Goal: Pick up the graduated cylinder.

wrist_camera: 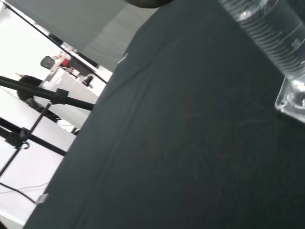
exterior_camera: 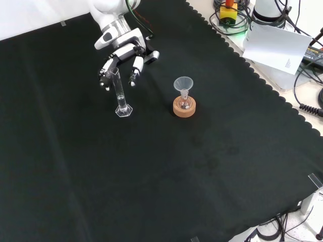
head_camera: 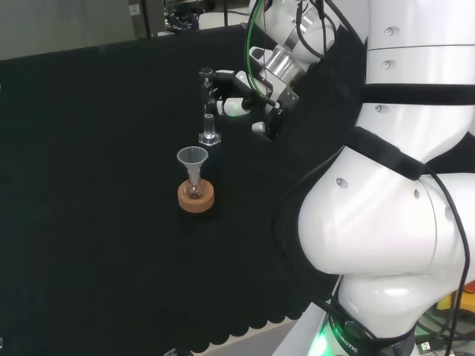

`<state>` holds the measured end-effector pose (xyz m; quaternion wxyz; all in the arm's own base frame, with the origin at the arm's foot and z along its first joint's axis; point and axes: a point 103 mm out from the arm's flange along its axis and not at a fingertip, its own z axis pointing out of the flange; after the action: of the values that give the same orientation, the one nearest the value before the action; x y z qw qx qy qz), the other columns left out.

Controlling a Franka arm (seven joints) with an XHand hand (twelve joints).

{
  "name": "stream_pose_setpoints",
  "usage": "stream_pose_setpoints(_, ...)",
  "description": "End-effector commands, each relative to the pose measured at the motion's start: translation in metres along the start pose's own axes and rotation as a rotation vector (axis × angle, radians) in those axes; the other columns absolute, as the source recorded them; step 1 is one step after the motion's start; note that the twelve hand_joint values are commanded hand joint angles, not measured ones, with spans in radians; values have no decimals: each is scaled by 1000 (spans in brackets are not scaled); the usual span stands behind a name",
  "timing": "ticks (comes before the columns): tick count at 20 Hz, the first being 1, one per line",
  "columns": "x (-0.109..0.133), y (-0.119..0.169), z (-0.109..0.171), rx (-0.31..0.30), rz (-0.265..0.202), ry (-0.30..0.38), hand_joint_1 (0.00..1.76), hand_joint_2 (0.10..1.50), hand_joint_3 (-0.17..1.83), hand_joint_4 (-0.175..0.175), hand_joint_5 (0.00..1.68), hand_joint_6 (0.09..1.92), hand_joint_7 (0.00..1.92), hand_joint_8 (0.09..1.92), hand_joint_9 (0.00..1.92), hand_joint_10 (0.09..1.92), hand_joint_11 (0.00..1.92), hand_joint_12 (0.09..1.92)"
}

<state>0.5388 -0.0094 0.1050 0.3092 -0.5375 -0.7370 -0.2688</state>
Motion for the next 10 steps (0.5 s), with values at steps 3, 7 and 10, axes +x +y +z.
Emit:
stream_pose_setpoints(3,0,10,11,-26,-52,102,1012,1003,-175,-52,514,87,377,631,616,539,372,1290)
stream_pose_setpoints(7,-2,13,14,-44,-55,141,1031,994,-175,-45,552,87,417,641,643,544,381,1292)
stream_pose_setpoints(10,-4,14,16,-51,-56,161,1059,984,-175,-37,607,91,473,618,693,522,413,1270)
